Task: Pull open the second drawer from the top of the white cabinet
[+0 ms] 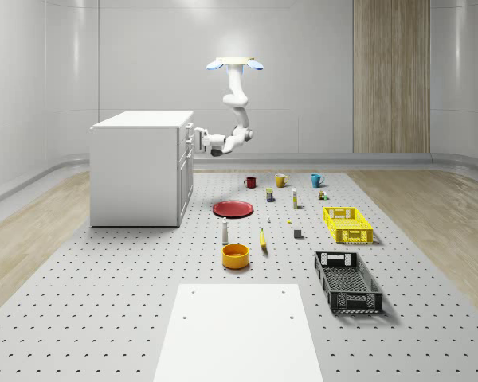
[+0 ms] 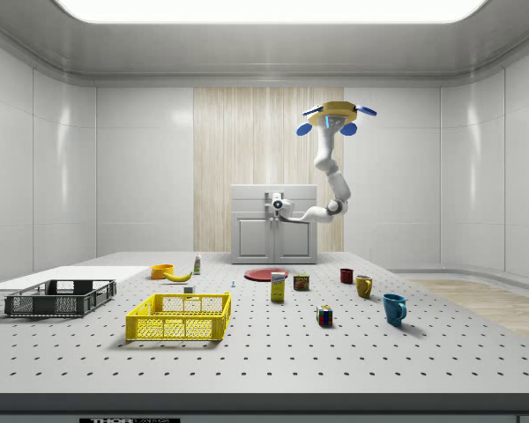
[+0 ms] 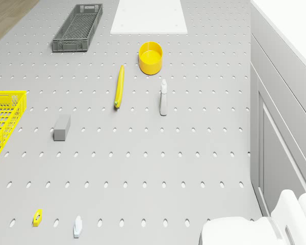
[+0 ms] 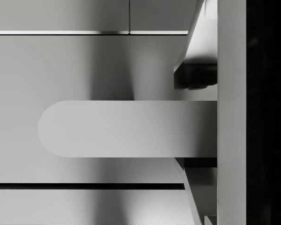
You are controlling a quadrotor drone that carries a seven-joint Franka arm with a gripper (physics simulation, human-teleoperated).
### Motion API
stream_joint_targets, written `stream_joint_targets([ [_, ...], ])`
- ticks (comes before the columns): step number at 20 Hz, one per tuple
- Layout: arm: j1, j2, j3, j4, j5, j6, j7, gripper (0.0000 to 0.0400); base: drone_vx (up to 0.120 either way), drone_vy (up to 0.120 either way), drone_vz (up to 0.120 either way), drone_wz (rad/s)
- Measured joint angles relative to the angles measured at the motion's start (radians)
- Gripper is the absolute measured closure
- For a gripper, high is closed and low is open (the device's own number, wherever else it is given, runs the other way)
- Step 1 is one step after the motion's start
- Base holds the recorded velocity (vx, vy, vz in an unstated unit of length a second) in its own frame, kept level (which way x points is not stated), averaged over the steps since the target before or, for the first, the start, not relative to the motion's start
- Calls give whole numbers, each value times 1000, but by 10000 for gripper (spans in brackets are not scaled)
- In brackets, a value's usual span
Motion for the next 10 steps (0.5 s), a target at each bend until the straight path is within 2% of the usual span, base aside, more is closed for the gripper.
stream_joint_targets([
  [1, -5, -3, 3, 5, -24, 1, -8, 194, 0, 0, 0, 0],
  [5, -16, 3, 10, -1, -3, -6, -14, 233, 0, 0, 0, 0],
  [6, -20, 1, 12, -1, -6, -8, 5, 227, 0, 0, 0, 0],
  [9, -31, -4, 12, -9, -5, -20, -17, 241, 0, 0, 0, 0],
  [10, -35, -8, 14, -8, -12, -23, 15, 221, 0, 0, 0, 0],
])
